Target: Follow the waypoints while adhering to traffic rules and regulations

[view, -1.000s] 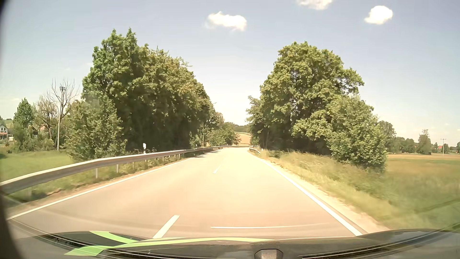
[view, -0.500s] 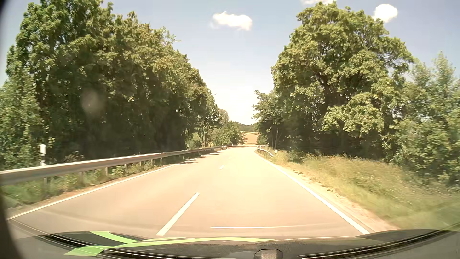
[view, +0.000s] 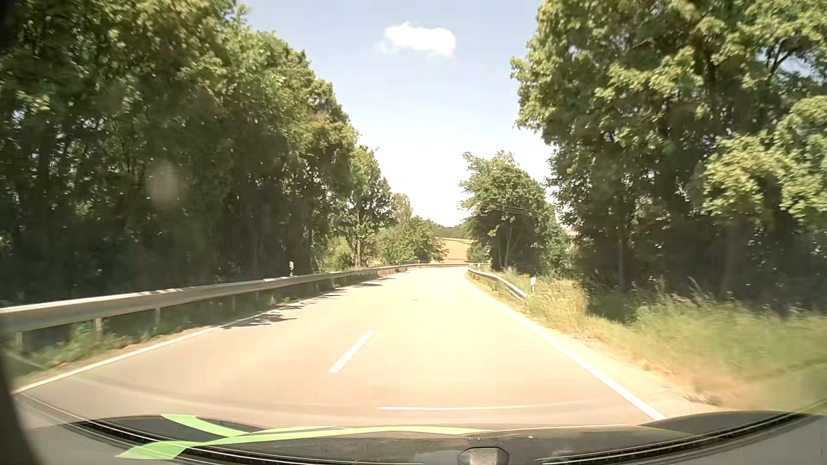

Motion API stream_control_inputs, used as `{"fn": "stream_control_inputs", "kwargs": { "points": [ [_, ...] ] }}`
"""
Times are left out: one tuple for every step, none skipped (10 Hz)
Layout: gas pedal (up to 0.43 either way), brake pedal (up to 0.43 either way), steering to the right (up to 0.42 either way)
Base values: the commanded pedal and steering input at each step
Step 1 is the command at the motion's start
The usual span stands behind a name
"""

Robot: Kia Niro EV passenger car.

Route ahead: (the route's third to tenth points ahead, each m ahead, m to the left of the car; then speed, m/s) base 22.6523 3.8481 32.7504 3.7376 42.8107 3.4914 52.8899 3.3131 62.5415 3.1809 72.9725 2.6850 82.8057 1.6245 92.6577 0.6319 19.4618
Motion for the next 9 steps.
{"fn": "stream_control_inputs", "kwargs": {
  "points": [
    [0.331, 0.000, -0.005],
    [0.350, 0.000, -0.005],
    [0.370, 0.000, -0.005],
    [0.378, 0.000, -0.005],
    [0.378, 0.000, -0.005],
    [0.390, 0.000, -0.005],
    [0.390, 0.000, -0.005],
    [0.390, 0.000, -0.005],
    [0.390, 0.000, -0.005]
  ]
}}
